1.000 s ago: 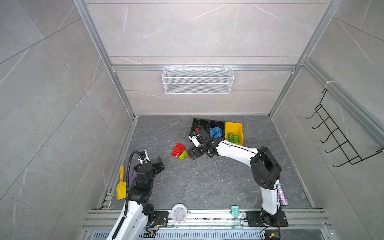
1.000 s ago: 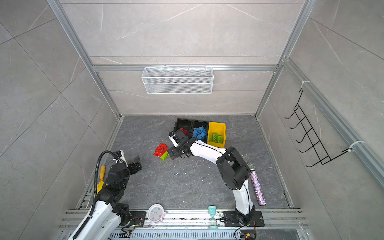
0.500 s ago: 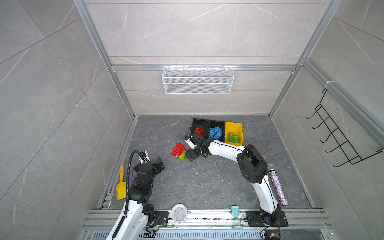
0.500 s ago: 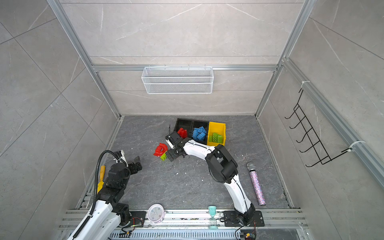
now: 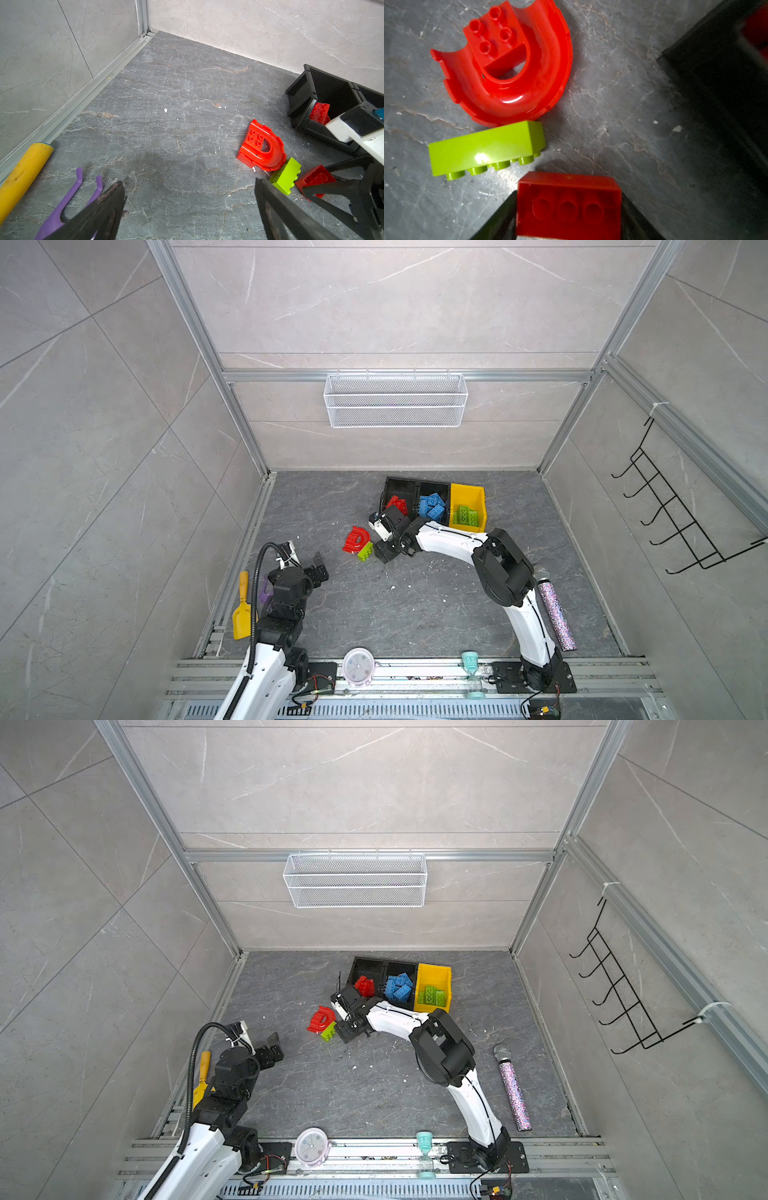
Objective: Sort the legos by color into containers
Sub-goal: 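Lower the right gripper onto the last red 2x4 brick and grasp it, then carry the red brick into the red-brick black bin and release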
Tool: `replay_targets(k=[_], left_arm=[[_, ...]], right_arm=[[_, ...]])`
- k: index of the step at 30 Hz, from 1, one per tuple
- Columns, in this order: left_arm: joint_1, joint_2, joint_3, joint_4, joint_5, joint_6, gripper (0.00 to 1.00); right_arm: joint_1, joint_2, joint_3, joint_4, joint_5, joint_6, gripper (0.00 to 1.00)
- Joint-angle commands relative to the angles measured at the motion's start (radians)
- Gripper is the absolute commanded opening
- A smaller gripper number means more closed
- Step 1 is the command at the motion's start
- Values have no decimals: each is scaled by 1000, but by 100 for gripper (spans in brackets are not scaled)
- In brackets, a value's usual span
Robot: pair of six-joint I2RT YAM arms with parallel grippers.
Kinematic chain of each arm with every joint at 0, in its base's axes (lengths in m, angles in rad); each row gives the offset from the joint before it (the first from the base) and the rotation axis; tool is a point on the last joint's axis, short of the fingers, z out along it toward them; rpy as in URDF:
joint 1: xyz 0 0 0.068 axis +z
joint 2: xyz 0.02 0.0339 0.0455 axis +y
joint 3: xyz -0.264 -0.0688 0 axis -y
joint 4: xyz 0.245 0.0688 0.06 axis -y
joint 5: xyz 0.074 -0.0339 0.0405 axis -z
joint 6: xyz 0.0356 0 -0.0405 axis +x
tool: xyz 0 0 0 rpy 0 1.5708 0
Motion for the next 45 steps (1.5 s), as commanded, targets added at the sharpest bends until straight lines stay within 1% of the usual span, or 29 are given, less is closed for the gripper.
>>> replay_targets(k=[1, 4, 9, 16, 20, 23, 26, 27, 30, 34, 37, 40, 42, 44, 45], left_arm=[[8, 3, 13, 16, 0, -15, 99], [8, 2, 14, 16, 0, -16, 99], [8, 5, 14, 16, 0, -16, 99], [9, 17, 19, 19, 5, -13, 99], [8, 15, 18, 19, 4, -14, 99], [9, 12, 16, 19, 5, -13, 99], [8, 12, 17, 19, 4, -13, 99], [8, 12, 16, 19, 5, -14, 99], [8, 18, 19, 19, 6, -12, 99], [7, 17, 19, 19, 5, -14, 99], [8, 17, 20, 19, 6, -11, 99], [8, 17, 18, 18, 6, -13, 99], [9, 15, 19, 17, 6, -13, 99], [9, 17, 19, 17, 6, -14, 99], [8, 17, 19, 18, 4, -15, 99]], right_arm=[[2, -77, -44, 27, -3, 11, 59], [-4, -112, -49, 20, -16, 13, 48], [-27, -172, -50, 35, -52, 25, 42], [-100, -173, 44, -9, -87, 25, 37], [-144, -127, 129, -27, -95, 28, 35], [-170, -87, 198, -53, -74, 26, 35], [-194, -38, 269, -59, -56, 26, 37], [-202, -10, 305, -75, -51, 26, 39], [-216, 57, 405, -122, -46, 34, 40], [-218, 98, 431, -111, -57, 57, 43], [-226, 123, 465, -121, -24, 73, 46], [-234, 139, 500, -142, -30, 79, 49], [-236, 148, 513, -148, -20, 79, 53], [-236, 165, 549, -178, -13, 72, 62], [-238, 172, 566, -194, -9, 71, 65]])
